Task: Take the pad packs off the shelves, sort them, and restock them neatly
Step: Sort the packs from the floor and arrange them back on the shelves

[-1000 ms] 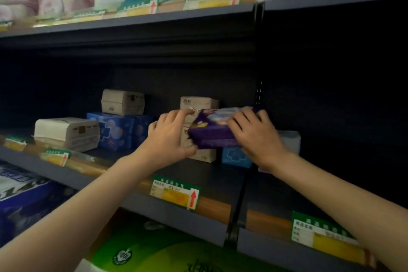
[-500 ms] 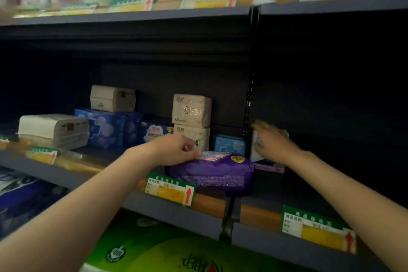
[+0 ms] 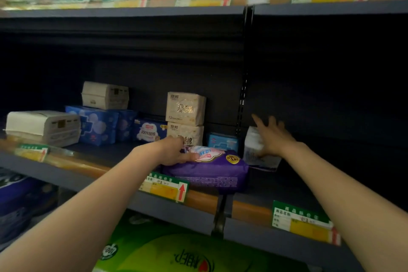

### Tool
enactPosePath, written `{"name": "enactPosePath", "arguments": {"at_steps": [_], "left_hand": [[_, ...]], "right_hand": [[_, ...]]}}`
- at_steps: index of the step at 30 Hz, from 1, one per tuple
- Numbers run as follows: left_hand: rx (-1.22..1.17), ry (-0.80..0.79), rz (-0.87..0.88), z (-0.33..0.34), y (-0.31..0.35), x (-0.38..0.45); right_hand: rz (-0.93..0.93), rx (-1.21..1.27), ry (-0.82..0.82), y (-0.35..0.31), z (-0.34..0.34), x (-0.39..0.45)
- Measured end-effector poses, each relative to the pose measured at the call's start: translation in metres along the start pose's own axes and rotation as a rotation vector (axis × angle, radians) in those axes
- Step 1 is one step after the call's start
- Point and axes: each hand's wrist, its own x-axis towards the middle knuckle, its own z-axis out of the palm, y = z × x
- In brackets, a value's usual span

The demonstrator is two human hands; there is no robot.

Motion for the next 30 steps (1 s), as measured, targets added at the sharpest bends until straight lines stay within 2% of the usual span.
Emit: {"name": "enactPosePath", "arguments": {"at_steps": [3, 6, 9, 11, 15, 17, 20, 23, 25, 27, 30], "left_hand": [[-0.052, 0.133, 0.039, 0.001, -0.003, -0.009], [-0.126, 0.265, 0.108, -0.009, 0.0, -0.026], [-0.173, 0.309, 0.221, -0.027, 0.01, -0.042], [-0.065, 0.25, 0.246, -0.038, 0.02, -0.046], [0.266, 0.124, 0.161, -0.047, 0.029, -0.05], [0.34, 0.156, 0.144, -0.044, 0.028, -0.053], [0.384, 0.328, 0.15, -0.037, 0.016, -0.067], [0.253, 0.475, 0.162, -0.038, -0.013, -0.092], [0.073, 0.497, 0.171, -0.046, -0.036, -0.115], [-0.14, 0.404, 0.17, -0.056, -0.06, -0.145], [-0.352, 0.173, 0.159, -0.062, -0.099, -0.195]], "right_hand": [[-0.002, -0.105, -0.031, -0.008, 0.0, -0.001], [-0.009, -0.195, 0.056, -0.017, 0.0, -0.008], [-0.007, -0.096, 0.17, -0.024, -0.011, -0.019], [-0.013, -0.007, 0.2, -0.026, -0.018, -0.025], [-0.021, 0.154, 0.16, -0.025, -0.036, -0.045], [0.009, 0.256, 0.196, -0.019, -0.045, -0.056], [0.004, 0.382, 0.284, -0.019, -0.057, -0.075], [-0.02, 0.486, 0.423, -0.034, -0.069, -0.096], [-0.055, 0.582, 0.525, -0.052, -0.079, -0.11], [-0.114, 0.699, 0.614, -0.075, -0.087, -0.122], [-0.214, 0.9, 0.589, -0.123, -0.09, -0.144]]}}
